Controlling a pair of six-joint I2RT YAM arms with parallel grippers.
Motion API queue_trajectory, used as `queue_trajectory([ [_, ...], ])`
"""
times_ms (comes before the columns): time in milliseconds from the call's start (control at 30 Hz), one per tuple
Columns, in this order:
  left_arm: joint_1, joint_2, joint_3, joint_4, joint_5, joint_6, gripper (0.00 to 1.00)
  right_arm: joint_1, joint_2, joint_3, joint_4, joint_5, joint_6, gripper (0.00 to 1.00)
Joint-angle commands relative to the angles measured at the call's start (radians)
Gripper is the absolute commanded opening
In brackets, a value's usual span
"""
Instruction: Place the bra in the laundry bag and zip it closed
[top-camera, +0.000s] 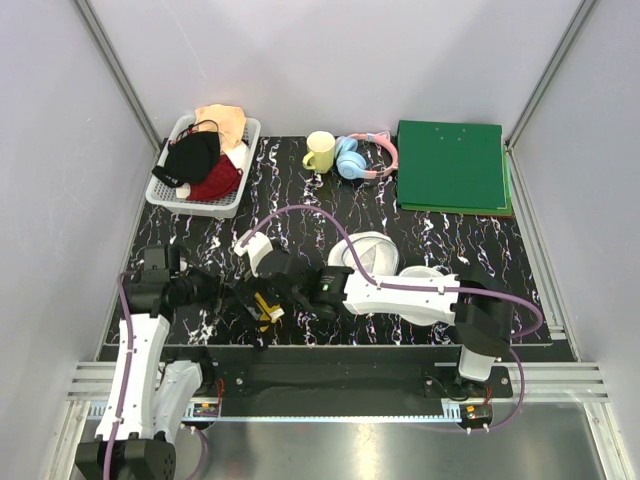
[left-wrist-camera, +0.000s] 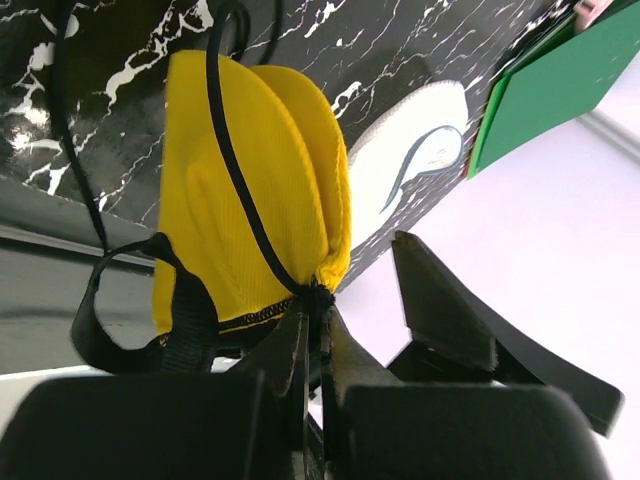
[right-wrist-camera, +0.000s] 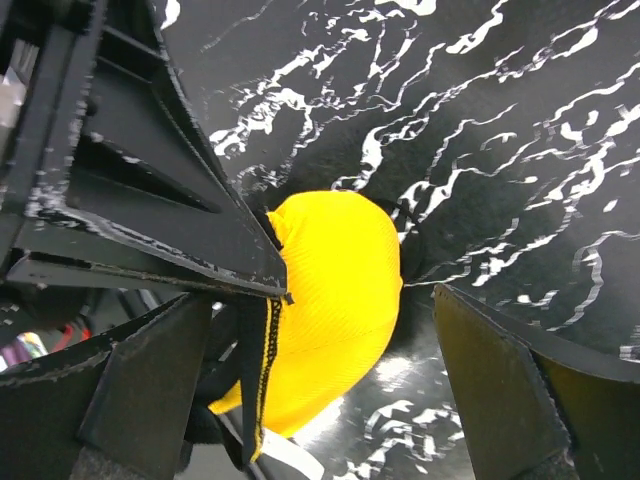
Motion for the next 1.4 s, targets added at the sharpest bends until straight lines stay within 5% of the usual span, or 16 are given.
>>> queue_trajectory([
  [0, -0.002, -0.02, 0.053, -0.053, 0.011, -0.089, 0.0, 0.014, -0.018, -0.042, 0.106, 0.02, 0.128, 1.0],
  [633, -0.002, -0.034, 0.112, -0.092, -0.063, -0.15, 0.0, 0.016, 0.067, -0.039, 0.128, -0.057, 0.208, 0.71],
  [733, -0.002, -0.031, 0.137, -0.092, -0.087, -0.127, 0.0, 0.014, 0.061, -0.046, 0.128, -0.023, 0.212, 0.47],
  [833, -0.002, -0.033, 0.151, -0.076, -0.098, -0.111, 0.0, 0.0, 0.062, -0.051, 0.116, -0.05, 0.22, 0.12],
  [867, -0.002, -0.03, 0.161, -0.047, -0.098, -0.094, 0.05, -0.012, 0.062, -0.049, 0.103, -0.055, 0.226, 0.01],
  [933, -0.002, -0.022, 0.2, -0.042, -0.121, -0.019, 0.25, -0.038, 0.048, -0.065, 0.076, -0.07, 0.24, 0.0],
  [967, -0.002, -0.016, 0.245, -0.041, -0.132, 0.01, 0.47, -0.068, 0.039, -0.077, 0.076, -0.082, 0.248, 0.0],
  [1067, -0.002, -0.014, 0.347, -0.038, -0.173, 0.133, 0.77, -0.122, -0.022, -0.141, 0.076, -0.128, 0.252, 0.0],
  [1200, -0.004, 0.027, 0.462, -0.015, -0.212, 0.334, 0.82, -0.258, -0.142, -0.184, -0.022, -0.256, 0.234, 0.0],
  [1367, -0.037, 0.108, 0.501, 0.081, -0.175, 0.416, 0.79, -0.384, -0.321, -0.187, -0.159, -0.311, 0.229, 0.0],
])
